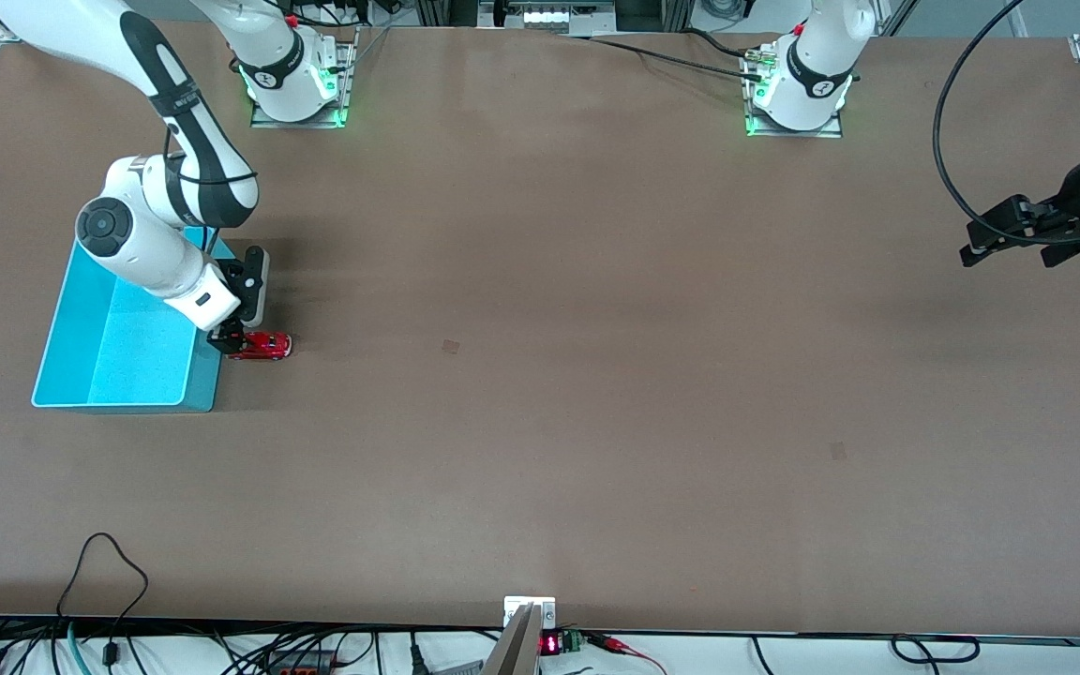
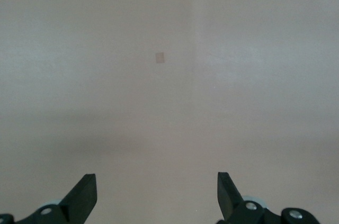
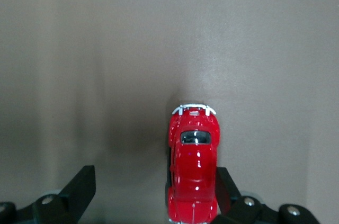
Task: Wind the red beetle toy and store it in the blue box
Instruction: 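Lower the right gripper and grasp the red car, then lift the red car off the table with the right gripper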
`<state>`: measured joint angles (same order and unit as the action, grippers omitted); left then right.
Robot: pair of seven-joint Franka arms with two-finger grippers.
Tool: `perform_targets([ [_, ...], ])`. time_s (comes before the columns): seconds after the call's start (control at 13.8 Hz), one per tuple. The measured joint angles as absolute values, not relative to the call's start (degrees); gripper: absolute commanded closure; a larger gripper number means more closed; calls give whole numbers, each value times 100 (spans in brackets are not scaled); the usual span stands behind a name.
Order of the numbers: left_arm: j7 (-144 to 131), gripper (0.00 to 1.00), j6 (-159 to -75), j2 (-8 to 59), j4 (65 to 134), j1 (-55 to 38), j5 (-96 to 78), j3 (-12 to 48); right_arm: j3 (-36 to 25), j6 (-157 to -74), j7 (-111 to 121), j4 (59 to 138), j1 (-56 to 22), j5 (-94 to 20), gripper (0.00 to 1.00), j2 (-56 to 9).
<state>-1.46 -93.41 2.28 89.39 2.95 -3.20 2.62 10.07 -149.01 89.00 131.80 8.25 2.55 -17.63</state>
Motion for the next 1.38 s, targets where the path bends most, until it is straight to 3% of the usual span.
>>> perform_targets([
  [0.22,-146,0,-9302,229,8946,320,-320,240,1014,-15175,9011,13179,825,256,0,-1958],
  [0.29,-146,0,-9302,229,8947,320,-320,243,1014,-15255,9061,13179,825,256,6,-2000],
  [0.44,-146,0,-9301,229,8949,296,-320,293,1014,-15353,9105,13175,828,256,36,-2059],
  [0.51,-148,0,-9301,229,8949,285,-320,342,1014,-15364,9112,13175,830,256,41,-2065],
  [1.38,-191,0,-9199,227,8965,325,-303,395,1014,-15420,9120,13138,923,252,33,-2069],
])
